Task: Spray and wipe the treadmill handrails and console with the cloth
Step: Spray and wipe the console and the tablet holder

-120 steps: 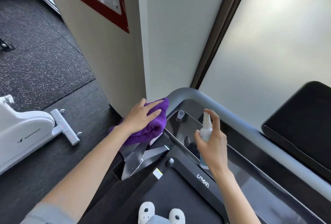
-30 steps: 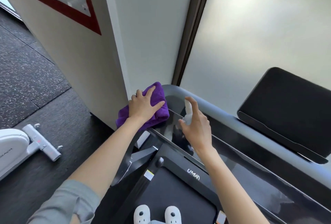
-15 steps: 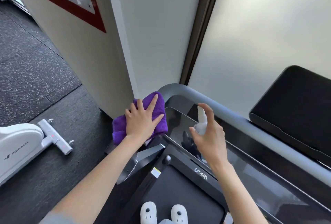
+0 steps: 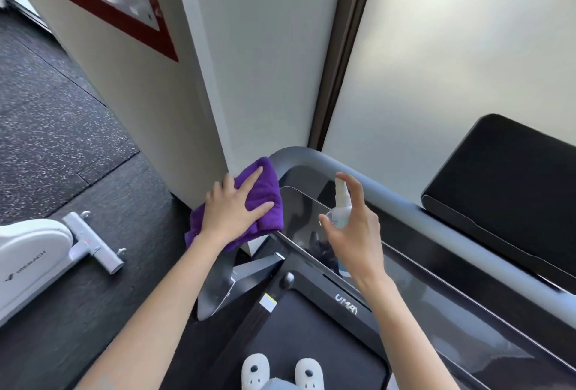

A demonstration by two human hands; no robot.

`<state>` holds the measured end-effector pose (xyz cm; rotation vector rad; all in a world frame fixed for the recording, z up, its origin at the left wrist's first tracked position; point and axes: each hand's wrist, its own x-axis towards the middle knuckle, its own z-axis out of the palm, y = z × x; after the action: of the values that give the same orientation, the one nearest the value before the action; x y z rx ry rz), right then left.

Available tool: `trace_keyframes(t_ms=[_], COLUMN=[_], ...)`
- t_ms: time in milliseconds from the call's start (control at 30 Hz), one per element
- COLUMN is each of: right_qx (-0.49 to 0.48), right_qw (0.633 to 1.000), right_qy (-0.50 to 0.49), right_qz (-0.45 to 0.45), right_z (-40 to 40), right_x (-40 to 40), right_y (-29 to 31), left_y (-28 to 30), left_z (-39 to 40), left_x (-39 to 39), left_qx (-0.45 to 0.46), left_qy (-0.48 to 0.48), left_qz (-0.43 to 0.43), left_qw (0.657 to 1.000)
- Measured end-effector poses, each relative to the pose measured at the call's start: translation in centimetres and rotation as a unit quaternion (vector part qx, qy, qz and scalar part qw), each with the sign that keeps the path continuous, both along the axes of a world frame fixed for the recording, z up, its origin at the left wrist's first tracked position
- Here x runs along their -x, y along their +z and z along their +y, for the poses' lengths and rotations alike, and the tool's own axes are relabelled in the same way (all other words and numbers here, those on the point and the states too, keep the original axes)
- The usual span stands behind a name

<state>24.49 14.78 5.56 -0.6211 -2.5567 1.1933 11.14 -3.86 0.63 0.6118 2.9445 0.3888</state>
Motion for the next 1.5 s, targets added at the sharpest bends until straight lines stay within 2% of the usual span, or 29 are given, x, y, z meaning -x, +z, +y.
trace_keyframes(t_ms=[67,233,400,567,733,833,900,1100,1267,1400,1500], right_qx=[0.007,0.005,0.000,-0.023,-0.024,-0.021,-0.018,-0.020,-0.014,-0.008,-0.008], right_qw=[1.000,1.000,1.000,0.999,0.997,0.996,0.995,0.995,0.994,0.994,0.995], right_qy=[0.005,-0.011,-0.031,-0.047,-0.050,-0.045,-0.043,-0.070,-0.084,-0.078,-0.070], right_qz=[0.000,0.003,0.005,0.013,0.053,0.080,0.085,0.063,0.064,0.074,0.066], right_z=[-0.1,0.7,2.3,3.4,3.3,3.0,2.9,3.9,4.5,4.7,4.6], right_x=[0.2,-0.3,-1.1,-1.7,-1.6,-1.6,-1.9,-3.3,-5.4,-6.9,-7.4], right_y=[-0.1,-0.9,-1.8,-1.1,0.1,0.5,0.6,0.6,0.5,0.2,0.0], left_y=[-0.4,-0.3,-0.4,0.1,-0.6,-2.4,-3.0,-2.0,-3.0,-3.6,-3.4], left_z=[-1.2,2.1,9.8,12.9,12.2,12.5,12.5,12.7,12.3,10.4,9.4], left_x=[-1.1,1.9,5.7,7.3,2.5,-3.4,-4.1,2.2,-1.4,-5.4,-7.5], left_qx=[-0.010,-0.039,0.059,0.049,0.036,0.004,-0.020,0.085,-0.003,-0.014,-0.014], left_qy=[0.008,-0.005,-0.015,-0.027,-0.104,-0.143,-0.149,-0.140,-0.125,-0.124,-0.111], left_qz=[0.037,0.038,0.061,0.039,0.097,0.067,0.064,0.138,0.079,0.062,0.085], left_qw=[0.999,0.999,0.996,0.998,0.989,0.987,0.986,0.977,0.989,0.990,0.990])
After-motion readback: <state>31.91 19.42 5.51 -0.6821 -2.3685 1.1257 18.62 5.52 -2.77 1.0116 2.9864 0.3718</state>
